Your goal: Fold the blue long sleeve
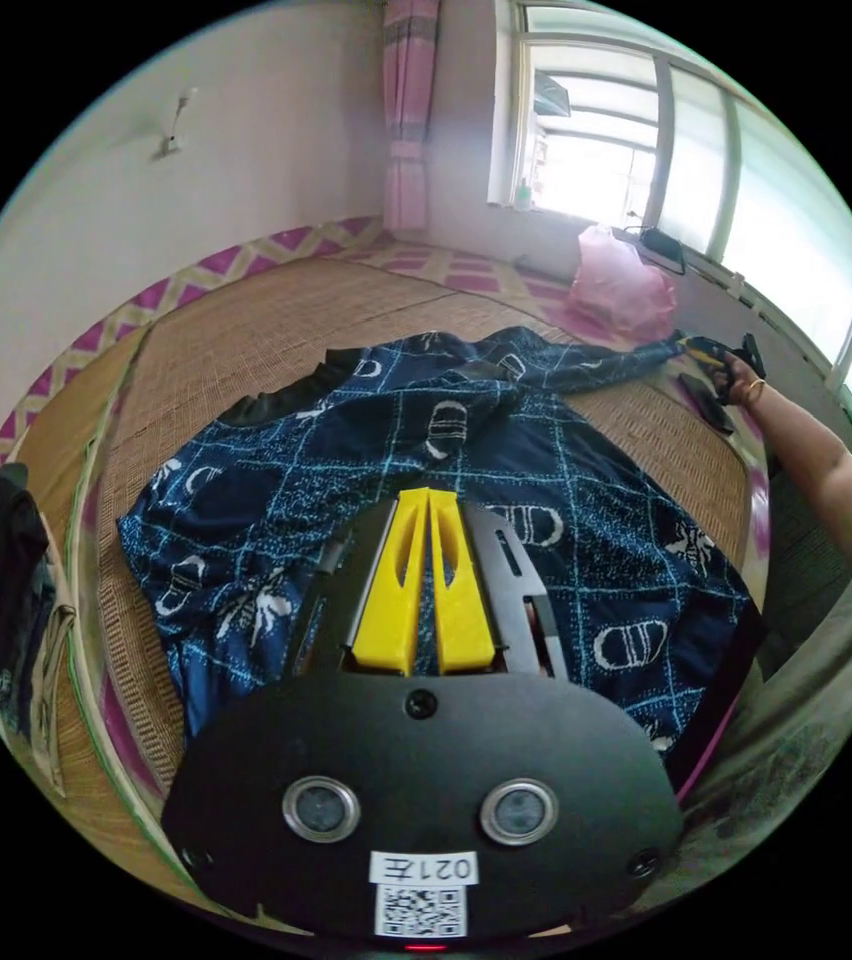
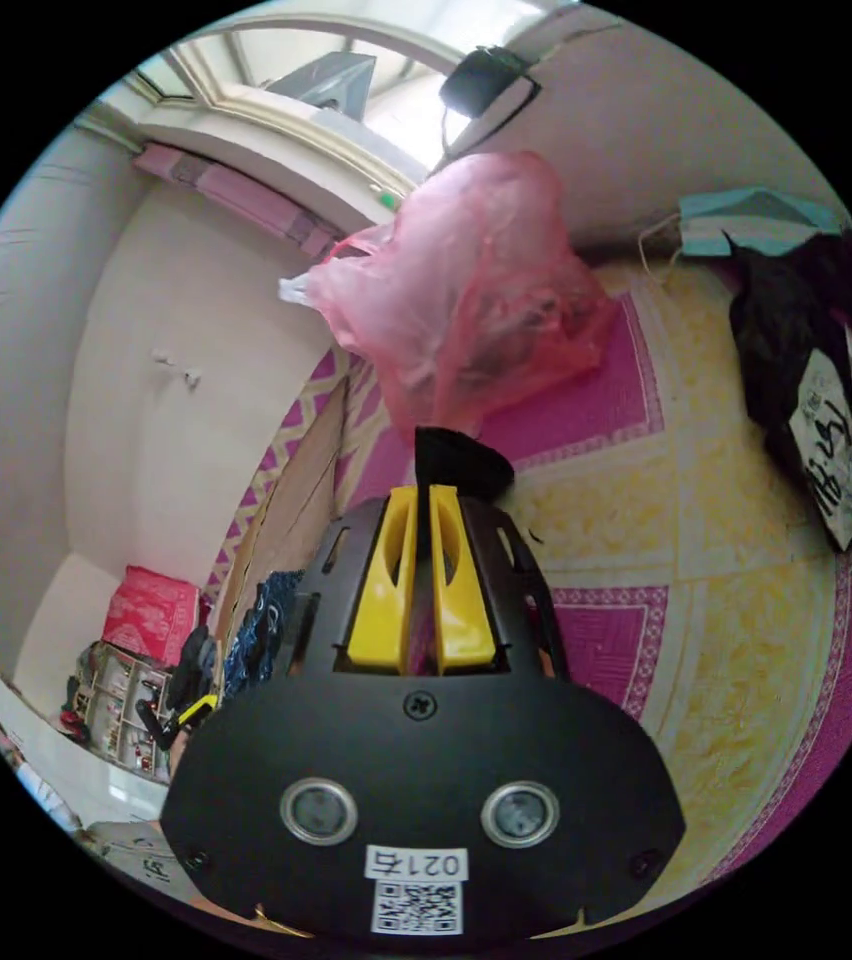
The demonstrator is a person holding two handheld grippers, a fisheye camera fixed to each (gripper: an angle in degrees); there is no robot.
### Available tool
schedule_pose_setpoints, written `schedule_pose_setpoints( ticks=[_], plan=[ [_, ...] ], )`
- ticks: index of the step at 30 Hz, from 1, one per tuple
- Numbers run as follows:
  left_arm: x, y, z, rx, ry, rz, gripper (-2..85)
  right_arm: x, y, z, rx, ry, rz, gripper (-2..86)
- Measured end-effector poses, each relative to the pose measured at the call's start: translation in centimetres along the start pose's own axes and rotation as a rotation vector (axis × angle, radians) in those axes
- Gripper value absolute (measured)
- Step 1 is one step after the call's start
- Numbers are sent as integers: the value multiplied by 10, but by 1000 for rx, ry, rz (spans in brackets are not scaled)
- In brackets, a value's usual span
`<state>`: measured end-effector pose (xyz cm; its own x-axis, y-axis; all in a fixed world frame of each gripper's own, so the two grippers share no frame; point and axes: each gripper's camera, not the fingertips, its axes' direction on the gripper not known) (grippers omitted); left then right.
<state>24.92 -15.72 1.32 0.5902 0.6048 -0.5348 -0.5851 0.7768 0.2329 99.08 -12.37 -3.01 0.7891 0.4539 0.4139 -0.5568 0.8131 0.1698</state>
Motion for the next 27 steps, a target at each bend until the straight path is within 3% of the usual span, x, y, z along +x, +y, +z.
schedule_pose_setpoints(
  ticks=[5,9,19,22,27],
  plan=[
    [17,-20,12,15,-17,145,69,17,5,-28,-59,72,-1,45],
    [29,-43,36,-47,-32,247,93,-7,22,-64,-36,140,-153,96],
    [12,-67,61,-131,-135,382,71,-98,131,-85,-186,62,-533,63],
    [-25,-57,33,-74,-101,272,18,-102,167,-87,-241,17,-544,68],
    [-149,-1,-99,302,137,-121,-3,-101,207,-103,-257,-82,-487,93]
  ],
)
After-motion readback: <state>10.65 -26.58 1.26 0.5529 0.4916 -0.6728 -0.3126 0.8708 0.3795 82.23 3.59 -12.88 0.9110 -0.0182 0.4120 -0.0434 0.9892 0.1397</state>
